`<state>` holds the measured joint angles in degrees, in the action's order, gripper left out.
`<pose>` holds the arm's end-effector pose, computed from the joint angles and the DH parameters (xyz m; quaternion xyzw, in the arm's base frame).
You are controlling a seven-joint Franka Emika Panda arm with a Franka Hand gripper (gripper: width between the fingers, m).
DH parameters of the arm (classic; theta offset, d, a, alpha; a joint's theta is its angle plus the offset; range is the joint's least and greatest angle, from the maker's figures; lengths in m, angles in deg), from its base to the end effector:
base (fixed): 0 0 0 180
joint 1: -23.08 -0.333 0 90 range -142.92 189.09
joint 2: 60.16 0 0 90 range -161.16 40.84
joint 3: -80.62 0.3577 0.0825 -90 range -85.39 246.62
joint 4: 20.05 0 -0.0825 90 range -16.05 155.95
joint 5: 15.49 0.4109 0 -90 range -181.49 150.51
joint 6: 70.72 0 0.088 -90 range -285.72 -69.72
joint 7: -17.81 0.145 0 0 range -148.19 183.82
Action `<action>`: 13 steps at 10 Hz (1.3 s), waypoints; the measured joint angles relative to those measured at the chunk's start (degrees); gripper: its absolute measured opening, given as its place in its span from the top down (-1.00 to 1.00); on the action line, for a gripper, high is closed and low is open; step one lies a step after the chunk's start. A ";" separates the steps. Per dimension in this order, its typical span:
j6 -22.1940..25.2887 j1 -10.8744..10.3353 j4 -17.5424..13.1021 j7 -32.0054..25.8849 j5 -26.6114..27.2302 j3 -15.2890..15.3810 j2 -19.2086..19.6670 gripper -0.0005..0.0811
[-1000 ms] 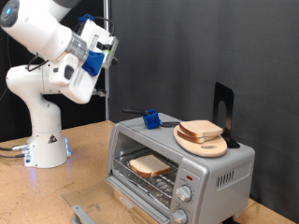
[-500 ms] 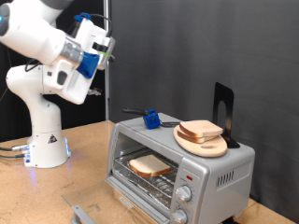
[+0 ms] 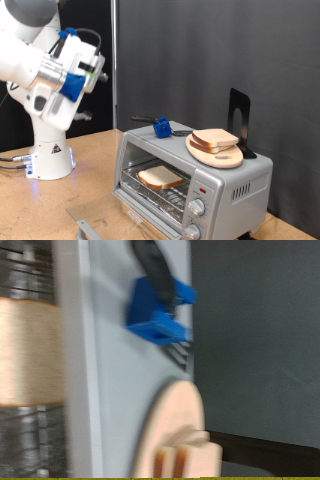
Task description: Make a piece of toast with the oven
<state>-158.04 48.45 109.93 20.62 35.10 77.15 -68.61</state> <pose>0.4425 -0.1129 0.4323 -0.8010 0.3362 0.1658 0.4669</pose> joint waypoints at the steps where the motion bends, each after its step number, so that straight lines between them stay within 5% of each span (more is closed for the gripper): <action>1: -1.32 0.18 -0.66 -1.26 -1.67 -0.19 1.96 -0.68; 8: -2.98 1.18 -4.11 -5.76 -3.78 -1.46 9.85 -0.68; 13: 8.14 5.23 -6.20 -11.77 2.28 -5.35 12.53 -0.68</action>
<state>-149.91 53.69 103.73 8.85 37.38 71.80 -56.07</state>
